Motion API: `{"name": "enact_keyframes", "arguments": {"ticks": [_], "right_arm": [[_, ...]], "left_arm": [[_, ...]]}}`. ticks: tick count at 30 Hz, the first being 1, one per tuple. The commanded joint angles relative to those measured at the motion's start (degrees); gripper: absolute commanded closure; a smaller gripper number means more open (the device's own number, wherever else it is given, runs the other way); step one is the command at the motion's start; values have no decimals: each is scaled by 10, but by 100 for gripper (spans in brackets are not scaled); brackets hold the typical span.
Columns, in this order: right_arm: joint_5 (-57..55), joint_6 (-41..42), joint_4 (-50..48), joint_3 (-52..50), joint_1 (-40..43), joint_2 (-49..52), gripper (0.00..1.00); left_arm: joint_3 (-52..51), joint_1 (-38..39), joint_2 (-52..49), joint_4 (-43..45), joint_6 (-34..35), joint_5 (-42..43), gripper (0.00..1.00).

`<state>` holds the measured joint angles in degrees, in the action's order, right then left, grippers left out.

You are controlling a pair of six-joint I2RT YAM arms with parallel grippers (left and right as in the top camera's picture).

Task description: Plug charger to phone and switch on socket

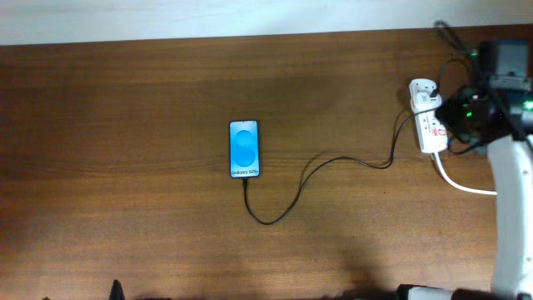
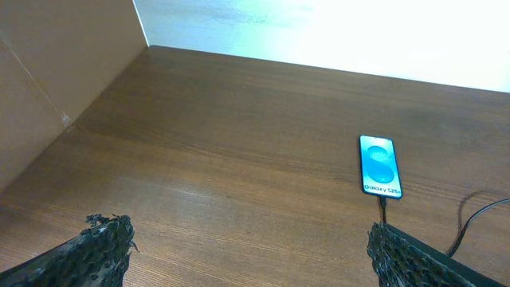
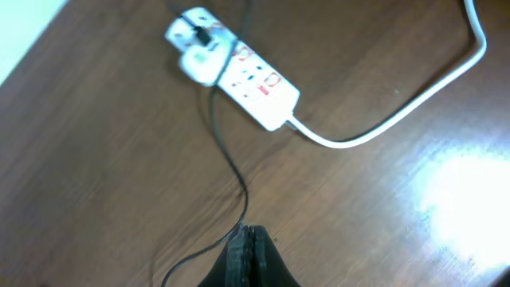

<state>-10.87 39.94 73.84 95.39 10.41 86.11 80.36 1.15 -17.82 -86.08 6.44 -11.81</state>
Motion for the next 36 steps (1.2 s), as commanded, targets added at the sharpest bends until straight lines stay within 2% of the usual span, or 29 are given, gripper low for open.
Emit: {"name": "enact_keyframes", "arguments": {"ticks": [1,6,8,10,13,19,26,36], "right_arm": [[58,-22,-2,4,53,72,96],[105,-22,-30,4,111,199,96],[105,-22,-55,4,122,220,96],[118,-16,-95,4,136,235,96],[137,35,-139,4,145,254,96],[191,76,-221,4,144,292,96],[193,123,-267,4,144,326,96],[201,150,-315,5,135,362,96]], "left_arm": [[-1,-2,2,3,-5,4,1],[-1,-2,2,4,-5,4,0],[-1,-2,2,3,-5,4,1],[-1,-2,2,4,-5,4,1],[-1,-2,8,7,-5,4,0],[0,-3,75,6,-5,4,1],[0,-3,87,5,-5,4,1],[0,-3,87,4,-5,4,1]]}}
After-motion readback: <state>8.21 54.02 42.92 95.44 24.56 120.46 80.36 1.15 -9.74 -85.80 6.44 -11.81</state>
